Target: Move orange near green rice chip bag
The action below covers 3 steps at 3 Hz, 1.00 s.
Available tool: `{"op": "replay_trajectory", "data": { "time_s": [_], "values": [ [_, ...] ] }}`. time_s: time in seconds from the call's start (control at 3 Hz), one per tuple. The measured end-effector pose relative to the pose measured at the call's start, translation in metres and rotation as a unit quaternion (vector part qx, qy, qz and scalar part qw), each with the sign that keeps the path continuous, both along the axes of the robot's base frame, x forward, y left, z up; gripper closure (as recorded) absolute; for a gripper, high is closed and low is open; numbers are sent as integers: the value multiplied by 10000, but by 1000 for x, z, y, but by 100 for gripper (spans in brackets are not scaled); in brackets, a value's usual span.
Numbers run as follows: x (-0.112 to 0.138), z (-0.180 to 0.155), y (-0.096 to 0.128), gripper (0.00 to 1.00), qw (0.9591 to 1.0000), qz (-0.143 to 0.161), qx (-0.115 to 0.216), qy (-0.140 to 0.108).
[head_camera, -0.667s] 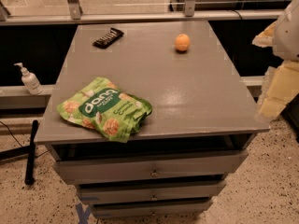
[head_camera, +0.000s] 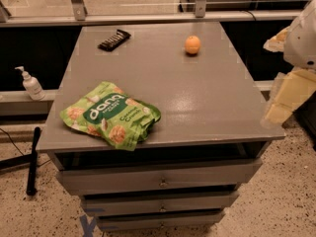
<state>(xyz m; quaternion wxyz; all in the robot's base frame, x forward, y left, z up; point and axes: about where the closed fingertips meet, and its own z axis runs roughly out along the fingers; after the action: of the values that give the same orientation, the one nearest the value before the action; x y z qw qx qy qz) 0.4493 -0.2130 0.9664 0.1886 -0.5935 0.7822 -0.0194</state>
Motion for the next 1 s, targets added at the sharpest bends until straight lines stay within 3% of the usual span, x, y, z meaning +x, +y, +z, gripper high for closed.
{"op": "replay_trajectory", "data": {
  "time_s": [0.33,0.67,1.0],
  "values": [
    [35,-20,9,0,9982,-54,522,-296],
    [95,-32,19,0,9907,-221,1130,-731],
    [157,-38,32,0,9775,-446,1756,-1081]
  ]
}}
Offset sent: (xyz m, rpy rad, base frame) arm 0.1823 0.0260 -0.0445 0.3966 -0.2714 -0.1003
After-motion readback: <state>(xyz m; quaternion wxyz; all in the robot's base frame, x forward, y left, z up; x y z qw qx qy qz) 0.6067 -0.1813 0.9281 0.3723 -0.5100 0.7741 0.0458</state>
